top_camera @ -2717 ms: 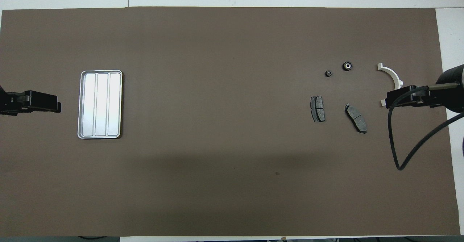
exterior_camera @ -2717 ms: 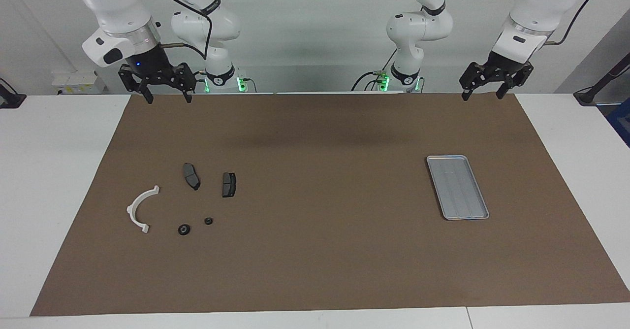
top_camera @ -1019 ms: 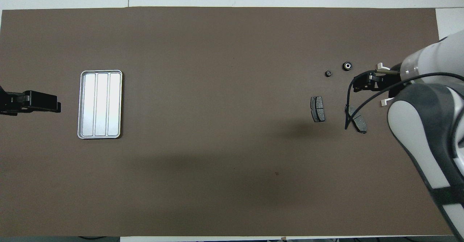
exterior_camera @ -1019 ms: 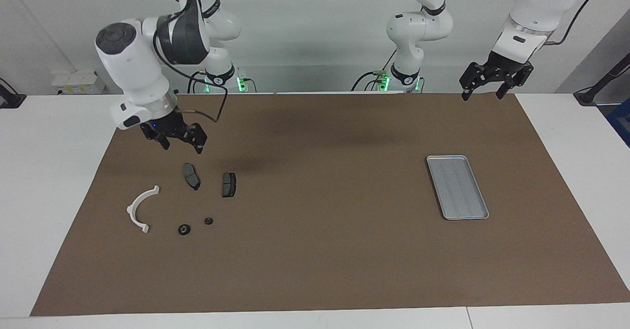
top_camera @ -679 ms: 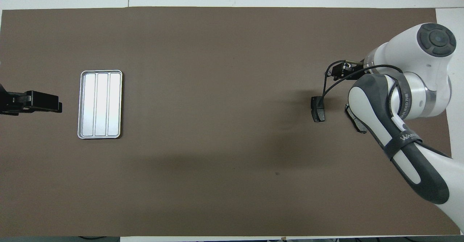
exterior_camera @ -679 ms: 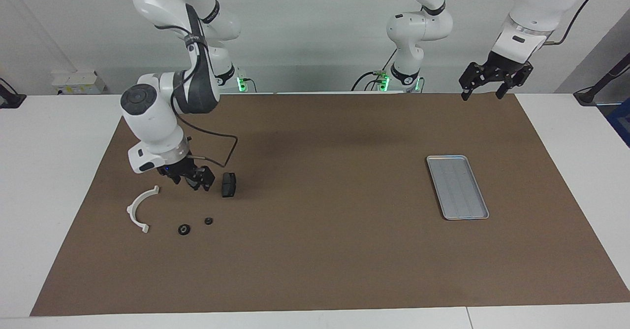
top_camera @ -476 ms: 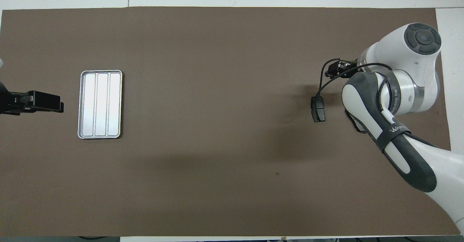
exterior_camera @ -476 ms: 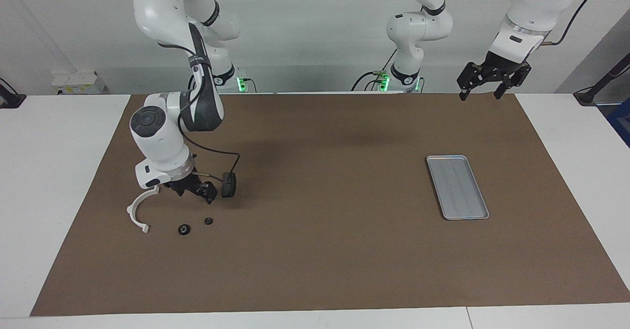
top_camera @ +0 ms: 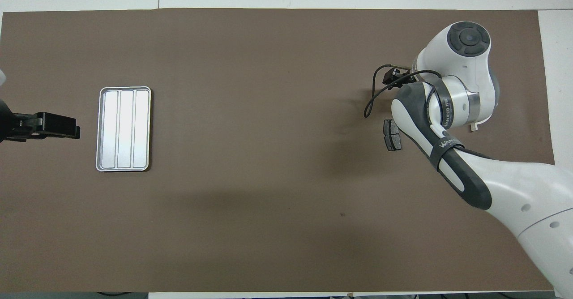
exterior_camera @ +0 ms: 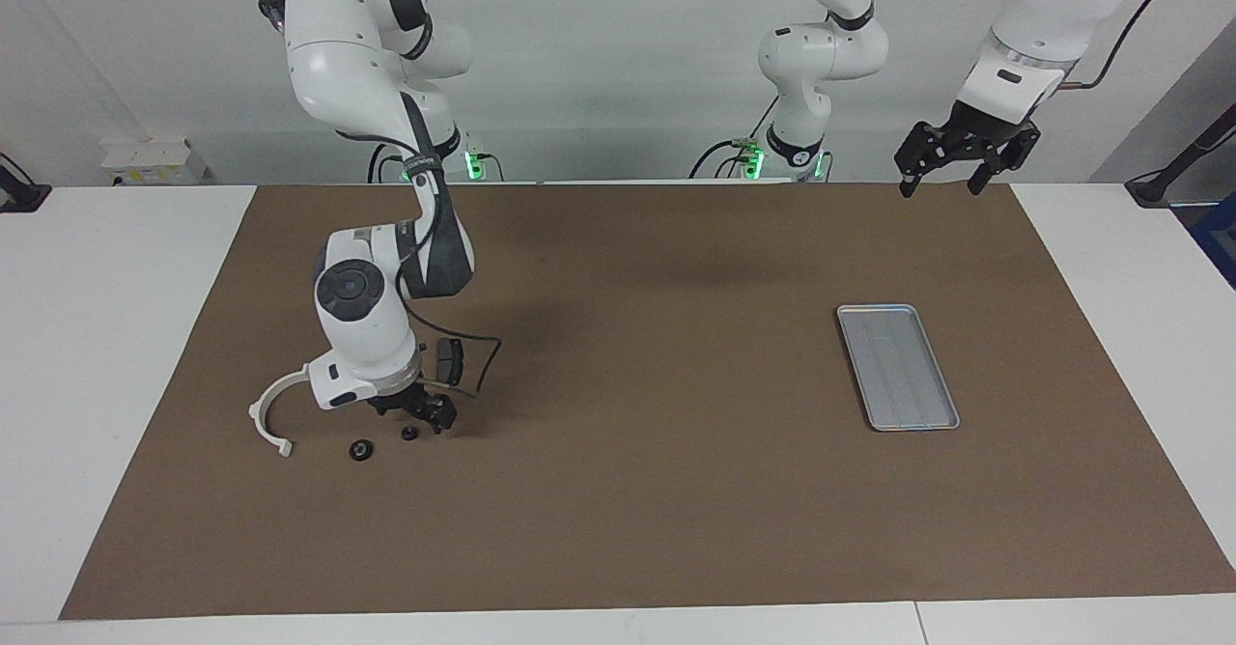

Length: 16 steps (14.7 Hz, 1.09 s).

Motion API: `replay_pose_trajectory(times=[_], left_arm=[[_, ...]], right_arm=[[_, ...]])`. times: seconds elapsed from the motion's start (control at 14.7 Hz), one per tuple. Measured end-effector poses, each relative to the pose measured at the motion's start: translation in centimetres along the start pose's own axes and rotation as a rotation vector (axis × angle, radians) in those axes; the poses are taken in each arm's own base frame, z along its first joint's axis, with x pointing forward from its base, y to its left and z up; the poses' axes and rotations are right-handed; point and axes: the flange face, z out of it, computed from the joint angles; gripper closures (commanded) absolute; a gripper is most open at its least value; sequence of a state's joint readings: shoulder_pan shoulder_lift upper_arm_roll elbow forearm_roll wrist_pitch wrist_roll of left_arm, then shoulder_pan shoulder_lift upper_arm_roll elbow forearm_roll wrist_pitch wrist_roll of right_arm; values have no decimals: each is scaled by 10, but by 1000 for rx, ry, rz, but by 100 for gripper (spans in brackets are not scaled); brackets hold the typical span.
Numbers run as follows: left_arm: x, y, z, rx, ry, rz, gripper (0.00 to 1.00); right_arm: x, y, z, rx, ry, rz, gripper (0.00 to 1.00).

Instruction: Pick bearing gear from pile to tray

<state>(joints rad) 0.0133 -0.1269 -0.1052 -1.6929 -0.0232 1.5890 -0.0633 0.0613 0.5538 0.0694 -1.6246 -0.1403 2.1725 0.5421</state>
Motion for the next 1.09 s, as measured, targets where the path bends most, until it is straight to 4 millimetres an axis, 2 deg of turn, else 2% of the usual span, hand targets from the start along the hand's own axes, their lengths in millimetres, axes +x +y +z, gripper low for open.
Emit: replay_pose_trajectory(times=[0.2,0.34,0.41,0.82,0.95,1.09], left_arm=[[3,9,6,-2,26,16,0],[5,12,12,-3,40,22,0],[6,13,13,-3,46,23,0],[1,12,27,-3,92,20,0],[-1,11,26,-3,97,18,0],[-1,10,25,-3,100,17,0]], right_arm=[[8,0,13,-1,-3,6,9],[13,1,14,12,19,12,23],[15,3,13,16,26,15,26],[16,7,19,13,19,40,28],[16,7,19,13,19,42,32],[16,7,19,13,18,43,44]])
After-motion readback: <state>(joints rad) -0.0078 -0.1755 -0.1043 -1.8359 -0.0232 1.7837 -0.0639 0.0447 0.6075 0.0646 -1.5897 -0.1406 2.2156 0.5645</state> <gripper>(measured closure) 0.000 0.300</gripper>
